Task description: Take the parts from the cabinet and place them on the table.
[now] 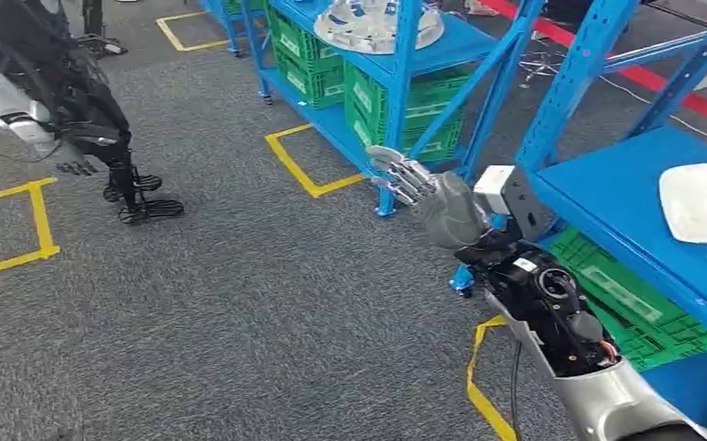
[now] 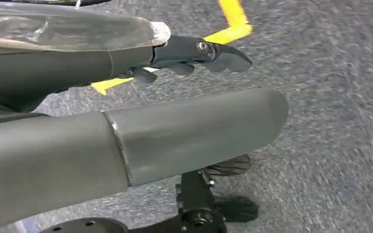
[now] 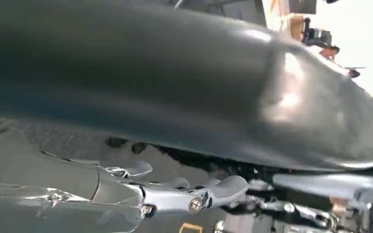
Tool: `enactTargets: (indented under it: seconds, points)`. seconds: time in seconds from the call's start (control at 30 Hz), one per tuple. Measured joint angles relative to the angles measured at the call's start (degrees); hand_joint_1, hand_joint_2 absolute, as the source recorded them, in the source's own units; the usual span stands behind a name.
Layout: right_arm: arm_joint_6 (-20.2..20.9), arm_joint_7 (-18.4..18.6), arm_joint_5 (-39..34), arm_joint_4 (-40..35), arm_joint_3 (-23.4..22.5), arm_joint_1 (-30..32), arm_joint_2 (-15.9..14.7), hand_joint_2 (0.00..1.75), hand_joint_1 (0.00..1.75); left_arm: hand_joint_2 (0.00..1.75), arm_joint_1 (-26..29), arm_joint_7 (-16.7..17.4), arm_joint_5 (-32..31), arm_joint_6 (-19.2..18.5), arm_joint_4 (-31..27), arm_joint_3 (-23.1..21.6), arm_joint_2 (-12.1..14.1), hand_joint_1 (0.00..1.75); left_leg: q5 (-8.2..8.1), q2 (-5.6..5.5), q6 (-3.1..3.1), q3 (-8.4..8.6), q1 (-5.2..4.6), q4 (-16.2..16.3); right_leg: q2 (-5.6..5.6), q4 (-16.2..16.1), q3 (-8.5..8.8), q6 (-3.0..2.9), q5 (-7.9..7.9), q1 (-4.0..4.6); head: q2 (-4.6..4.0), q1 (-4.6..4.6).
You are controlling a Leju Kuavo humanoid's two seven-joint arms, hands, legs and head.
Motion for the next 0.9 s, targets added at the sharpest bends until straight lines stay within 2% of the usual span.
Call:
enactTargets:
  seconds: [0.07,0.1,0.13,0.17,0.2,0.23,0.27,0.3,0.33,0.37,0.4,0.43,0.47,0.5,0.53,0.6,0.63,0.67,0.7,0.73,0.77,0.8,0.83,0.87,0.9]
  points:
    - [0.0,0.2,0.2,0.0,0.0,0.2,0.1,0.0,0.0,0.0,-0.1,0.0,0.0,0.0,0.0,0.0,0.1,0.0,-0.1,1.34,-0.48,0.25,0.01,-0.2,1.36,0.2,-0.36,-0.68,-0.12,0.24,0.0,-0.9]
    - [-0.1,0.3,0.2,0.0,-0.1,0.2,0.1,0.0,0.0,0.0,-0.2,0.0,0.0,0.0,0.0,0.0,0.0,0.0,-0.23,2.05,-0.77,0.46,0.17,-0.2,2.05,0.1,-0.36,-1.14,-0.06,0.35,0.0,-0.97]
    - [-0.2,0.4,0.2,0.0,-0.2,0.2,0.1,0.0,0.0,0.0,-0.3,0.0,0.0,-0.2,0.0,0.0,0.0,0.0,-0.87,1.46,-1.29,0.46,0.48,0.1,2.79,-0.3,0.01,-1.67,0.21,-0.07,0.0,-0.82]
    - [-0.2,0.3,0.2,-0.1,-0.2,0.0,0.2,0.0,0.0,0.0,-0.4,0.0,0.1,-0.3,0.0,0.0,0.0,0.0,-2.3,-1.45,-1.37,-0.11,0.58,2.0,3.31,-0.3,-0.03,-1.93,0.31,-0.02,0.0,-1.14]
    - [-0.2,0.3,0.2,-0.1,-0.2,-0.1,0.5,0.0,0.0,0.0,-0.4,0.0,0.1,-0.3,0.0,0.0,0.0,0.0,-4.7,-3.28,-1.32,-2.06,0.6,6.2,3.97,-0.3,-0.11,-2.26,0.38,-0.01,0.0,-1.58]
    - [-0.2,0.4,0.2,-0.1,-0.1,0.0,0.7,0.0,0.0,0.0,-0.3,0.1,0.1,-0.3,0.0,0.0,0.0,0.0,-7.18,-4.22,-1.29,-4.7,0.51,11.6,4.66,-0.3,-0.17,-2.52,0.37,0.08,0.0,-2.06]
    - [-0.2,0.4,0.2,-0.1,-0.1,0.2,0.9,0.0,0.0,0.0,-0.1,0.1,0.1,-0.3,0.0,0.0,0.1,0.0,-8.85,-4.65,-1.26,-7.06,0.44,16.1,5.38,-0.3,-0.2,-2.6,0.38,0.19,0.0,-2.41]
    - [-0.2,0.5,0.3,-0.1,-0.1,0.3,1.0,0.0,0.0,0.0,0.1,0.1,0.1,-0.3,0.0,0.0,0.1,0.0,-9.43,-4.79,-1.13,-9.1,0.39,19.5,6.27,-0.3,-0.2,-2.66,0.41,0.37,0.0,-2.8]
    - [-0.2,0.5,0.3,-0.1,-0.1,0.3,1.0,0.0,0.0,0.0,0.1,0.1,0.2,-0.3,0.0,0.0,0.1,0.0,-8.33,-4.81,-0.88,-9.48,0.36,19.4,7.09,-0.3,-0.16,-2.7,0.43,0.5,0.0,-2.94]
    - [-0.1,0.5,0.3,0.0,-0.1,0.3,1.0,0.0,0.0,0.0,0.1,0.1,0.2,-0.2,0.0,0.0,0.1,0.0,-6.12,-4.86,-0.56,-8.54,0.3,16.6,7.86,-0.3,-0.09,-2.71,0.45,0.58,0.0,-2.98]
    - [-0.1,0.5,0.3,0.0,-0.1,0.2,1.1,0.0,0.0,0.0,0.1,0.1,0.2,-0.2,0.0,0.0,0.1,0.0,-3.06,-5.21,-0.14,-6.39,0.24,11.4,8.68,-0.3,0.02,-2.71,0.47,0.63,0.0,-3.0]
    - [-0.1,0.5,0.3,0.0,-0.1,0.2,1.2,0.0,0.0,0.0,0.0,0.1,0.2,-0.2,0.0,0.0,0.2,0.0,-0.26,-6.28,0.26,-3.91,0.12,5.9,9.36,-0.3,0.13,-2.71,0.47,0.63,0.0,-3.0]
    - [-0.1,0.5,0.3,0.0,-0.1,0.2,1.3,0.0,0.0,0.0,0.0,0.1,0.2,-0.2,0.0,0.0,0.4,0.0,0.91,-9.47,0.68,-2.18,0.08,1.5,9.9,-0.3,0.06,-2.65,0.5,0.49,0.0,-3.02]
    - [0.0,0.5,0.3,0.0,-0.1,0.1,1.4,0.0,0.0,0.0,-0.1,0.1,0.2,-0.2,0.0,0.0,0.5,0.0,0.78,-9.91,0.63,-1.75,0.2,0.4,10.73,0.0,-0.3,-2.45,0.51,0.79,0.0,-3.04]
    - [0.0,0.4,0.3,0.0,-0.1,0.2,1.4,0.0,0.0,0.0,-0.1,0.1,0.3,0.0,0.0,0.0,0.6,0.0,0.79,-9.21,0.62,-1.75,-0.09,0.5,11.24,-0.1,-0.52,-2.09,0.66,0.48,0.0,-3.02]
    - [0.1,0.3,0.4,0.0,-0.1,0.2,1.4,0.0,0.0,0.0,-0.2,0.1,0.3,0.0,0.0,0.0,0.6,0.0,0.86,-8.22,1.02,-1.61,-0.26,0.4,12.41,-0.5,-0.67,-1.42,0.94,0.13,0.0,-3.07]
    - [0.2,0.3,0.3,0.0,-0.2,0.1,1.4,0.0,0.0,0.0,-0.4,0.1,0.3,0.0,0.0,0.0,0.4,0.0,1.24,-7.38,1.44,-1.35,0.29,-0.5,12.3,-0.3,-0.89,-1.02,0.75,0.5,0.0,-3.04]
    - [0.3,0.2,0.3,0.0,-0.4,0.0,1.4,0.0,0.0,0.0,-0.5,0.1,0.3,0.1,0.0,0.0,0.5,0.0,1.4,-6.69,1.65,-1.04,0.23,-0.8,8.29,1.1,-1.32,-0.81,-0.51,0.8,0.0,-2.76]
    - [0.3,0.2,0.4,0.1,-0.3,-0.5,1.4,0.0,0.0,0.0,-0.5,0.1,0.3,0.1,0.0,0.0,0.4,0.0,1.35,-6.12,1.77,-1.0,0.18,-0.8,6.34,4.4,-2.77,-0.57,-2.67,0.63,0.0,-1.97]
    - [0.2,0.2,0.6,0.1,-0.3,-0.7,1.4,0.0,0.0,0.0,-0.3,0.1,0.2,0.1,0.0,0.0,0.4,0.0,1.28,-5.36,1.86,-0.97,0.11,-0.8,5.52,9.0,-4.87,-0.33,-5.0,0.41,0.0,-1.73]
    - [0.2,0.2,1.0,0.2,-0.3,-0.7,1.5,0.0,0.0,0.0,-0.2,0.1,0.1,0.2,0.0,0.0,0.4,0.0,1.2,-4.49,1.92,-0.94,0.11,-0.8,5.1,14.3,-7.36,-0.09,-7.2,0.15,0.0,-1.86]
    - [0.2,0.2,1.2,0.2,-0.3,-0.6,1.5,0.0,0.0,0.0,-0.2,0.2,0.1,0.2,0.0,0.0,0.4,0.0,1.13,-3.92,1.98,-0.94,0.12,-0.8,4.97,17.1,-8.68,0.11,-8.03,-0.05,0.0,-1.8]
    - [0.2,0.2,1.2,0.2,-0.3,-0.6,1.5,0.0,0.0,0.0,-0.2,0.2,0.1,0.2,0.0,0.0,0.4,0.0,1.02,-3.18,1.88,-0.86,0.16,-0.8,4.79,18.8,-9.5,0.37,-7.92,-0.44,0.0,-1.47]
    - [0.1,0.2,1.2,0.3,-0.3,-0.6,1.5,0.0,0.0,0.0,-0.2,0.2,0.0,0.2,0.0,0.0,0.3,0.0,0.85,-2.5,1.72,-0.67,0.21,-0.7,4.6,16.4,-8.39,0.59,-5.94,-0.69,0.0,-1.25]
    - [0.1,0.2,1.2,0.3,-0.4,-0.6,1.5,0.0,0.0,0.0,-0.2,0.2,0.0,0.2,0.0,0.0,0.2,0.0,0.66,-1.95,1.47,-0.35,0.33,-0.7,4.21,11.5,-5.76,0.71,-3.15,-0.81,0.0,-1.16]
